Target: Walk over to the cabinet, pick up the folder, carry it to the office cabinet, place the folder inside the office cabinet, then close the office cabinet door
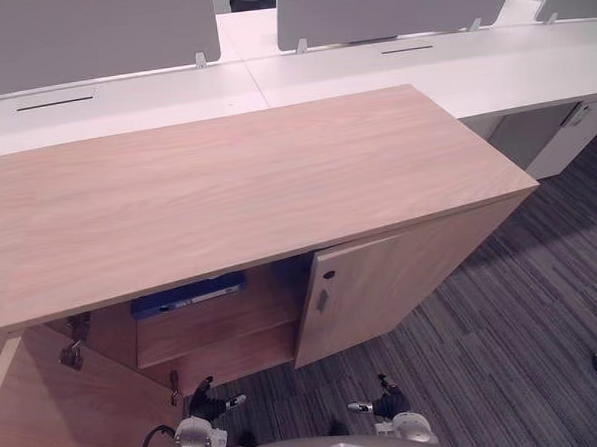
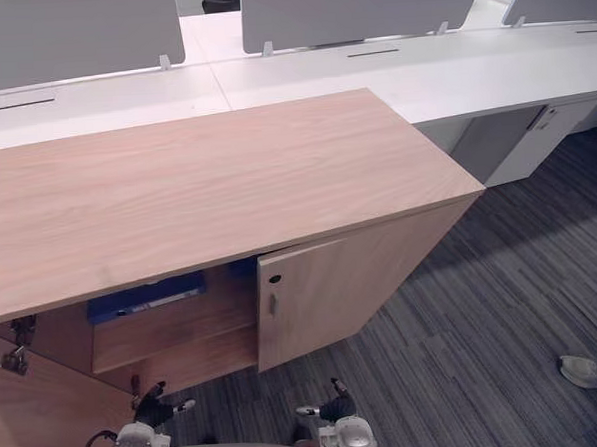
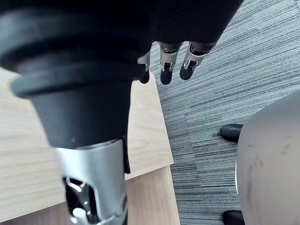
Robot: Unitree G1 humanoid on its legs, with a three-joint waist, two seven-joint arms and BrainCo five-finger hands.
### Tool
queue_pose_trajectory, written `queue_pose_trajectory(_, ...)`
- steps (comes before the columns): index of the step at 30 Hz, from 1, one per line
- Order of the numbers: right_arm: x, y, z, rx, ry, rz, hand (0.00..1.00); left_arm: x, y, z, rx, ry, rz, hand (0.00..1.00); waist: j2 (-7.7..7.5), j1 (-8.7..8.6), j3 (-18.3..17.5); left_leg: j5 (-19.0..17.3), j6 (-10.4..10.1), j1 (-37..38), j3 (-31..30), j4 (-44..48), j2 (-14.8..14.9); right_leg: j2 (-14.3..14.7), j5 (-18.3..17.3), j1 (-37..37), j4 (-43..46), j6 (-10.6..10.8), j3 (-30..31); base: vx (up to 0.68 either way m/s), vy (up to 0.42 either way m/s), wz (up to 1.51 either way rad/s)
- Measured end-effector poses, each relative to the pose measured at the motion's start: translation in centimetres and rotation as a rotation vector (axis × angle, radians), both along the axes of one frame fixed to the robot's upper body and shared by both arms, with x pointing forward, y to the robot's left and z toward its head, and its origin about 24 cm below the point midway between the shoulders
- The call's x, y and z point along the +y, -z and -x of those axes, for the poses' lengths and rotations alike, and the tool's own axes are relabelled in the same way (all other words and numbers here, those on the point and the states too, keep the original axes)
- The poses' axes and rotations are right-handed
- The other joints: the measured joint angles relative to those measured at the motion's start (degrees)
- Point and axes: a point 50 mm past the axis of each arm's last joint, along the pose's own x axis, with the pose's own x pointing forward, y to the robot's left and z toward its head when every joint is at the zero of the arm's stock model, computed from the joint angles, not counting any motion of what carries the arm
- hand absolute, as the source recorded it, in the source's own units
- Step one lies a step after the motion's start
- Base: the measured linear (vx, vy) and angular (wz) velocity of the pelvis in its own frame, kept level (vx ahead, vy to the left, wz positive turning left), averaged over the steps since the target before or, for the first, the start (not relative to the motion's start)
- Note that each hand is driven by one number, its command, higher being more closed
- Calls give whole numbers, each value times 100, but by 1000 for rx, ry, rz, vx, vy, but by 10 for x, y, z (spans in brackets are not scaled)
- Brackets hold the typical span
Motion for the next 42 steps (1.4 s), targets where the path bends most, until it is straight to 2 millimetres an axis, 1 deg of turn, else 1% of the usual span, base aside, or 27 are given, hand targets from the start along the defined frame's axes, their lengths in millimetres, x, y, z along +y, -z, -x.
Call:
queue_pose_trajectory(2,0,0,0,5,11,-5,0,2,1,2,10,-17,5,0,-11,3,21,-22,-25,5,46,0,2,-8,-108,-48,130,1,48,-191,-5,-13)
queue_pose_trajectory(8,-3,1,-4,18,40,-10,0,7,0,-1,2,-37,17,0,-79,12,81,-11,45,-354,81,3,-22,-59,-539,-859,1032,106,377,-86,0,-2)
queue_pose_trajectory(9,-3,2,-3,18,53,-16,0,8,0,0,4,-38,13,0,-7,7,108,30,105,-492,-71,4,5,-50,-621,-993,1257,79,429,16,1,49)
queue_pose_trajectory(10,-3,1,-4,13,62,-22,0,9,-1,-1,3,-38,12,0,-45,-32,131,72,158,-554,-222,7,-4,-48,-774,-1146,1811,-95,460,64,-16,101)
queue_pose_trajectory(11,-4,1,-4,12,85,-29,0,14,-1,0,5,-44,0,0,-122,-71,122,114,153,-611,-480,8,-17,-71,-1132,-1197,2503,-154,445,105,-74,140)
queue_pose_trajectory(12,-4,2,-2,18,97,-31,0,19,-2,0,0,-72,1,0,-154,-56,124,210,97,-642,-697,13,-7,-91,-1324,-1179,2915,-193,498,106,-144,150)
queue_pose_trajectory(14,-4,3,0,27,99,-31,0,23,-4,-3,-20,-128,12,0,-283,55,57,445,-72,-708,-892,49,-26,-61,-1468,-1146,2868,-133,700,112,-175,100)
queue_pose_trajectory(15,-4,3,-1,24,99,-30,0,23,-4,-4,-26,-136,16,0,-281,85,51,449,-79,-729,-899,49,-15,-45,-1486,-1132,2805,-126,711,59,-155,30)
queue_pose_trajectory(16,-4,1,-6,8,98,-31,0,23,-5,-5,-41,-164,28,0,-218,193,58,483,-127,-876,-884,76,49,30,-1518,-1077,2441,-116,753,2,-138,-5)
queue_pose_trajectory(18,-4,-4,-20,-24,84,-29,0,22,-5,-7,-40,-183,40,0,-73,197,178,369,-211,-1310,-920,565,173,157,-1435,-953,1913,-147,706,-51,-120,3)
queue_pose_trajectory(19,-5,-5,-22,-32,84,-25,0,18,-5,-9,-45,-184,50,0,95,132,309,334,-258,-1480,-1037,794,280,283,-1292,-845,1694,-201,571,-119,-104,34)
queue_pose_trajectory(20,-8,-6,-21,-37,90,-17,0,15,-5,-11,-48,-183,60,0,211,100,405,365,-307,-1539,-1178,827,364,387,-1194,-762,1532,-274,414,-132,-105,41)
queue_pose_trajectory(21,-11,-6,-22,-41,90,-10,0,13,-5,-11,-49,-182,64,0,256,102,430,418,-348,-1554,-1208,774,409,433,-1170,-765,1486,-305,340,-146,-118,49)
queue_pose_trajectory(22,-16,-7,-22,-44,101,5,0,8,-5,-13,-51,-176,74,0,358,96,480,605,-381,-1574,-1238,574,505,524,-1122,-776,1486,-377,166,-135,-123,53)
queue_pose_trajectory(23,-21,-7,-19,-41,123,25,0,5,-4,-13,-51,-178,83,0,430,78,497,586,-351,-1583,-1087,330,629,597,-1048,-806,1407,-463,-34,-169,-137,68)
queue_pose_trajectory(24,-23,-7,-18,-39,139,26,0,5,-4,-13,-49,-178,85,0,436,43,508,415,-353,-1623,-881,265,702,585,-1000,-794,1326,-505,-166,-146,-96,88)
queue_pose_trajectory(25,-21,-7,-17,-47,172,16,0,4,-6,-16,-61,-177,88,0,347,-14,556,185,-282,-1749,-453,435,745,452,-916,-801,1182,-561,-378,-170,-72,93)
queue_pose_trajectory(26,-24,-7,-16,-45,191,17,0,6,-7,-21,-74,-172,82,0,269,-8,619,159,-257,-1818,-238,1036,692,281,-899,-806,1200,-559,-500,-127,-40,80)
queue_pose_trajectory(28,-30,-8,-14,-45,197,30,0,5,-6,-17,-66,-175,84,0,228,-14,617,-3,-292,-1638,-140,1686,551,97,-873,-799,1205,-515,-544,-90,3,36)
queue_pose_trajectory(29,-35,-9,-13,-48,198,45,0,0,-3,-11,-47,-179,98,0,360,-38,557,-496,-369,-1281,-48,1862,514,69,-807,-799,1166,-429,-550,-45,75,17)
queue_pose_trajectory(30,-37,-9,-13,-46,199,48,0,-2,-2,-10,-41,-181,105,0,443,-45,538,-638,-370,-1147,-37,1773,519,87,-774,-802,1142,-392,-569,-35,141,17)
queue_pose_trajectory(31,-40,-9,-13,-50,217,47,0,-6,-2,-10,-38,-181,115,0,603,-70,507,-683,-344,-958,-40,1410,523,125,-719,-795,1097,-316,-610,-24,126,14)
queue_pose_trajectory(32,-40,-9,-13,-49,222,46,0,-7,-2,-9,-36,-181,116,0,587,-78,504,-643,-310,-885,-36,1244,503,125,-663,-770,1031,-285,-615,-51,128,15)
queue_pose_trajectory(34,-27,-6,-10,-39,230,8,0,-1,-1,-7,-29,-180,100,0,420,-76,471,-406,-232,-701,-26,797,382,105,-404,-580,627,-223,-644,-64,95,9)
queue_pose_trajectory(36,-22,-4,-8,-29,240,-8,0,4,-1,-5,-24,-178,88,0,311,-84,407,-192,-171,-547,-40,448,288,72,-248,-475,401,-188,-639,-80,76,6)
queue_pose_trajectory(39,-22,-2,-5,-15,246,-12,0,4,1,0,-7,-179,89,0,319,-83,362,24,-98,-248,-50,82,202,24,-210,-316,343,-147,-641,-95,43,2)
queue_pose_trajectory(42,-21,0,-3,-2,247,-15,0,3,3,4,10,-182,90,0,309,-83,321,66,-66,-187,-71,54,173,13,-207,-261,323,-134,-643,-97,15,2)
